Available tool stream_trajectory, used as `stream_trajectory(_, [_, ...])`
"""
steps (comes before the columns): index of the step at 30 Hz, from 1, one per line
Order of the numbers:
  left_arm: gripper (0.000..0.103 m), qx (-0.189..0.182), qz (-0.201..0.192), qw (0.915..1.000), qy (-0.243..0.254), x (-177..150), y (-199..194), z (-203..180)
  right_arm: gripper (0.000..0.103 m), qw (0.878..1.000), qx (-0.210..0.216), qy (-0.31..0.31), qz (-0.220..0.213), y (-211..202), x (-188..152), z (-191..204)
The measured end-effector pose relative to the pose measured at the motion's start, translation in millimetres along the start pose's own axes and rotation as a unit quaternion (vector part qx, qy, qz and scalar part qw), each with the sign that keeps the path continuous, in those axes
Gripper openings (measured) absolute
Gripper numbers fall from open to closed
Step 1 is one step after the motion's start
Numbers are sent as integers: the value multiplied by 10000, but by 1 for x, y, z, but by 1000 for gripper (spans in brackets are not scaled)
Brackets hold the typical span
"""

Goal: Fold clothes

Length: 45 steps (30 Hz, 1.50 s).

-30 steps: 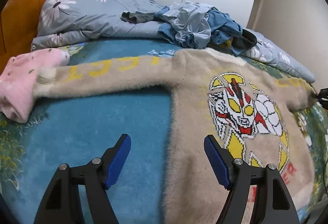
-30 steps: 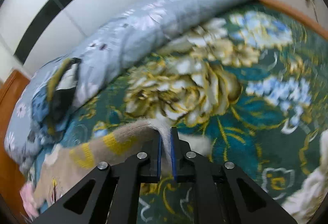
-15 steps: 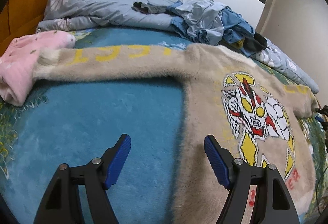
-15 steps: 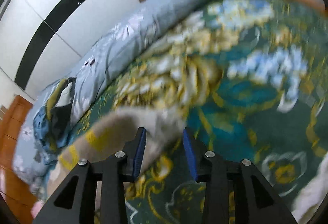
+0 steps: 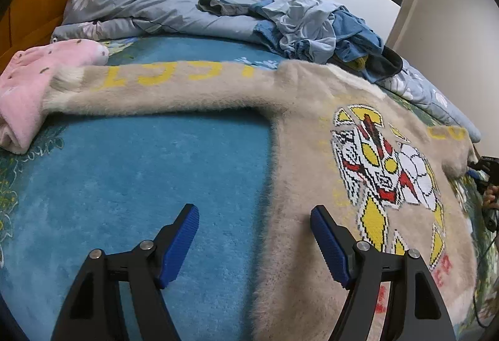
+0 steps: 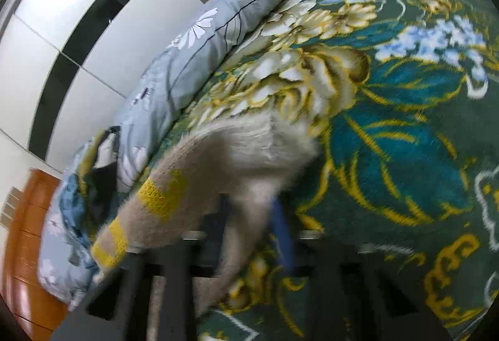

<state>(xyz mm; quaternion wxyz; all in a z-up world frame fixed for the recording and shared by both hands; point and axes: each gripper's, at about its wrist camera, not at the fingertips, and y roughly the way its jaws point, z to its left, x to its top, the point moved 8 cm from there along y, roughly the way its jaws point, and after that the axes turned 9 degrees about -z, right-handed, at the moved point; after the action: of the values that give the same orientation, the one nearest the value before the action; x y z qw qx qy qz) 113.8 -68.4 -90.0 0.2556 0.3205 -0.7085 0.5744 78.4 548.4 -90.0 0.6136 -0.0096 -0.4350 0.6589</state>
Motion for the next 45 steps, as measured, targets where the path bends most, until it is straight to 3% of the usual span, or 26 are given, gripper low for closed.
stream_trajectory(10, [77,93,-141,9993,-329,4,-8,29,7,9914,863,174,-972,-85,19,8])
stream_trajectory(14, [77,45,-143,9988,-474,3,-8,37,7,9936,679,239,-869,-96,5,-11])
stream_trajectory(22, [77,22,-194,9990,-404,12,-7,39,7,9964,91,679,-493,-70,-15,-50])
stream_trajectory(31, [77,28,-451,9973,-576,32,-9,50,11,9952,63,864,-449,-77,-19,-55])
stream_trajectory(34, [77,2,-513,9971,-569,39,-8,50,21,9950,5,938,-342,-72,-24,-61])
stream_trajectory(41, [77,12,-532,9965,-638,42,-4,56,23,9912,189,1230,-453,-60,-18,-52])
stream_trajectory(43, [77,54,-526,9960,-723,41,-4,64,10,9907,223,1192,-620,-64,-12,-42])
stream_trajectory(45, [77,131,-524,9953,-810,42,-3,75,9,9911,294,1016,-811,-70,-5,-25])
